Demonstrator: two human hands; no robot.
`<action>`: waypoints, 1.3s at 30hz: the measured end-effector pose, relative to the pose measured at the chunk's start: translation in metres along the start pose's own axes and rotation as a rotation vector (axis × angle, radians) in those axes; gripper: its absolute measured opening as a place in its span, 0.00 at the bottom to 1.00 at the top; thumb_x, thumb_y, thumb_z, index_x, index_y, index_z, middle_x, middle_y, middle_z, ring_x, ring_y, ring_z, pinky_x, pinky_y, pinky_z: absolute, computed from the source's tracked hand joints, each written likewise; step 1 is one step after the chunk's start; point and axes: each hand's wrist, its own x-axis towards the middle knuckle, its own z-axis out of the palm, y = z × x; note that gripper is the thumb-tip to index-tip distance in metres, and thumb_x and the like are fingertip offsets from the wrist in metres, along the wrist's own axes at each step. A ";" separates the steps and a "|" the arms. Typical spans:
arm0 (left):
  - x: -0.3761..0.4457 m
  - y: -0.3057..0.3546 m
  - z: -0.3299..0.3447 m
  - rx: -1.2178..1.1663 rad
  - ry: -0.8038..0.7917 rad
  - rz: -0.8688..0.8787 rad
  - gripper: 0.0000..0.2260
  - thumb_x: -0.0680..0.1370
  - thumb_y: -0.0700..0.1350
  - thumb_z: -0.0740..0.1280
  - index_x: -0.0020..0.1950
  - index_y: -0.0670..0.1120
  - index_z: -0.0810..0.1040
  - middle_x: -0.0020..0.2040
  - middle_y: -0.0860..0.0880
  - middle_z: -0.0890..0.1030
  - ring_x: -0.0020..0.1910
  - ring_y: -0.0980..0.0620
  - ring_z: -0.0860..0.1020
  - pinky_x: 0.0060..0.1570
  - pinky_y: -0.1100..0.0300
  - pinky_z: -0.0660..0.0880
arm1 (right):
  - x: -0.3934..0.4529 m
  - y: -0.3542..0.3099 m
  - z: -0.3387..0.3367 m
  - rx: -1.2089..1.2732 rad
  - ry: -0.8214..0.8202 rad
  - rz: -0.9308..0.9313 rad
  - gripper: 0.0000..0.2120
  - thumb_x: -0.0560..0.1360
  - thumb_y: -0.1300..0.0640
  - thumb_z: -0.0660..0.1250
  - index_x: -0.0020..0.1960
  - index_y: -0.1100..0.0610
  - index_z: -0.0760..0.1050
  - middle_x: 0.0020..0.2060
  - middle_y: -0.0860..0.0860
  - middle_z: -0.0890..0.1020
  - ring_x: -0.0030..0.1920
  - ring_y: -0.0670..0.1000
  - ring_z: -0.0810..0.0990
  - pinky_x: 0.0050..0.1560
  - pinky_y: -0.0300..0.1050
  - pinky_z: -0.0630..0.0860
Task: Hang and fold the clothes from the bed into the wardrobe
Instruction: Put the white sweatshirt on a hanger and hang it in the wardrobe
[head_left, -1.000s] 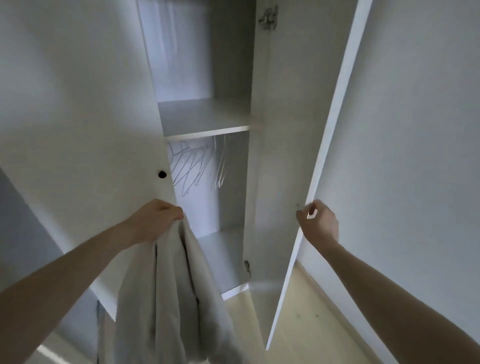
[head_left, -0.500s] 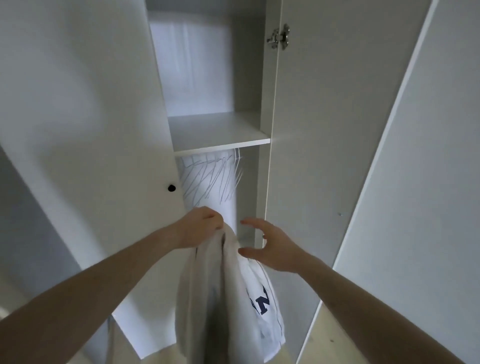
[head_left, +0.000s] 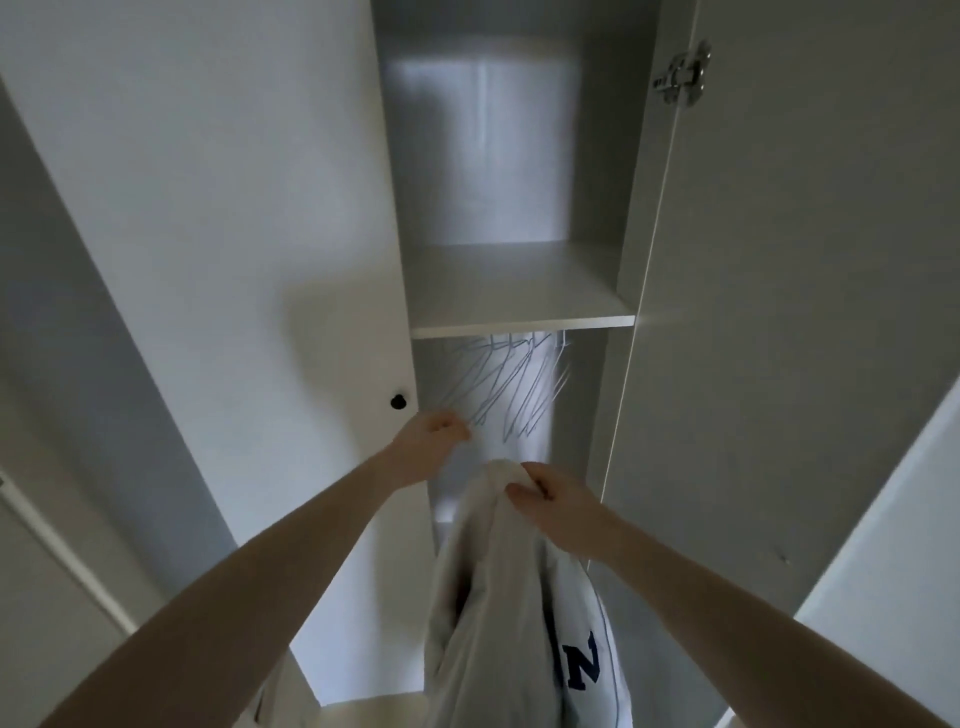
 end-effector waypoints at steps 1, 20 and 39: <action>0.014 -0.010 -0.007 0.139 0.148 -0.040 0.14 0.73 0.53 0.66 0.52 0.46 0.77 0.56 0.44 0.72 0.50 0.46 0.74 0.53 0.53 0.73 | 0.003 0.004 -0.003 -0.021 0.035 -0.018 0.13 0.80 0.54 0.64 0.39 0.58 0.71 0.30 0.46 0.72 0.32 0.45 0.71 0.37 0.45 0.70; 0.015 -0.062 -0.022 0.761 0.310 -0.109 0.21 0.74 0.46 0.70 0.67 0.45 0.75 0.63 0.49 0.67 0.56 0.45 0.75 0.50 0.52 0.77 | -0.018 0.012 -0.024 -0.354 0.085 -0.182 0.20 0.81 0.56 0.63 0.39 0.32 0.71 0.37 0.30 0.78 0.39 0.32 0.76 0.39 0.28 0.68; -0.333 -0.164 -0.170 0.684 0.682 -0.233 0.13 0.71 0.56 0.72 0.45 0.53 0.71 0.53 0.56 0.73 0.46 0.48 0.77 0.42 0.56 0.70 | -0.112 -0.072 0.104 -0.141 0.237 0.035 0.16 0.78 0.56 0.65 0.33 0.52 0.67 0.25 0.46 0.73 0.30 0.50 0.73 0.32 0.46 0.69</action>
